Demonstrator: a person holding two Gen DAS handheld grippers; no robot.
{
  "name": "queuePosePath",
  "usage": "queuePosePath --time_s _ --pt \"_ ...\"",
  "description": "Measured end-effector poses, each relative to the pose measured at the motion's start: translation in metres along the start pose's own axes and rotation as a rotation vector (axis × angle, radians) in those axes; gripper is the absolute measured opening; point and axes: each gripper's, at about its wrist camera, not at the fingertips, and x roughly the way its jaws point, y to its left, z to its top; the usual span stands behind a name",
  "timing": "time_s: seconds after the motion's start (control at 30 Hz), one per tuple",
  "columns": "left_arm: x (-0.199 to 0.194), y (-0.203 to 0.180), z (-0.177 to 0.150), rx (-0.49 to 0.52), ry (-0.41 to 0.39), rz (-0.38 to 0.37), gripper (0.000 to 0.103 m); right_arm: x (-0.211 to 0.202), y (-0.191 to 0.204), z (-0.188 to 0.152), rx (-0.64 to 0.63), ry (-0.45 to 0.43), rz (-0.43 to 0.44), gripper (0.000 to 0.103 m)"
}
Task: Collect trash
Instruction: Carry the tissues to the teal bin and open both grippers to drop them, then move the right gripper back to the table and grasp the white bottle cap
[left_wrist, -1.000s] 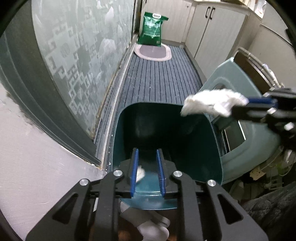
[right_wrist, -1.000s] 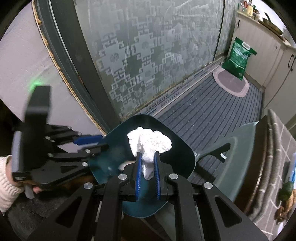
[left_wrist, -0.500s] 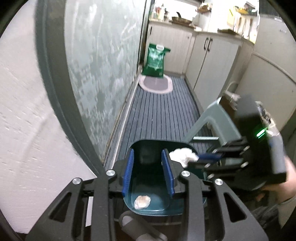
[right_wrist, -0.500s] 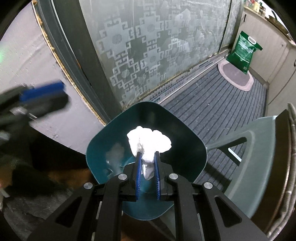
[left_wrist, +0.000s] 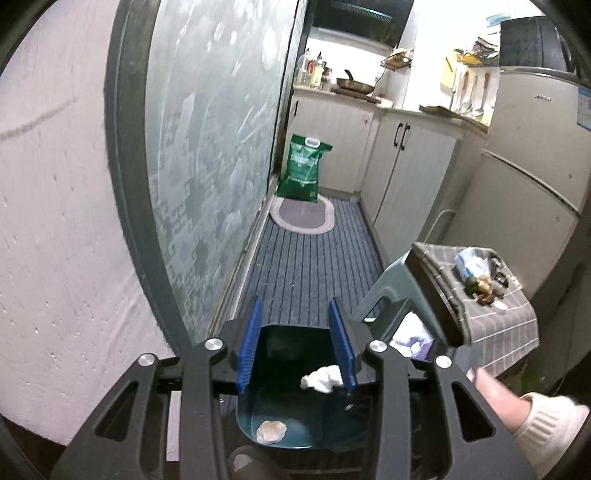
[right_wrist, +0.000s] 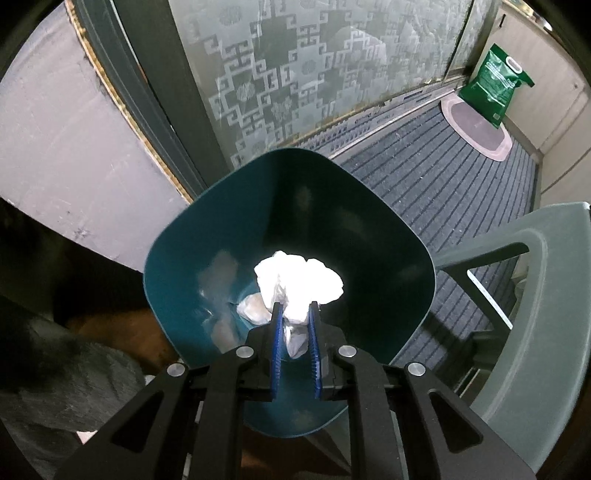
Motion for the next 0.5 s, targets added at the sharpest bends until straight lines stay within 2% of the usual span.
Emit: queuePosePath --time_s 0.07,0.27,0.37,0.5 --pt "-0.005 -0.006 0.004 0.006 -0.025 0.0 0.042 0.0 0.001 -0.002 0.003 -0.005 -0.004 0.04" --pt "-0.02 -0.013 0.011 0.002 -0.076 -0.003 0.054 -0.015 0.005 -0.003 -0.006 -0.038 0.014 0.043" --pt "-0.026 -0.014 0.015 -0.008 -0.101 0.008 0.057 -0.037 0.006 -0.001 0.0 -0.102 0.024 0.055" --pt "-0.034 -0.022 0.023 -0.011 -0.129 0.007 0.058 -0.08 0.0 -0.001 0.018 -0.218 0.025 0.056"
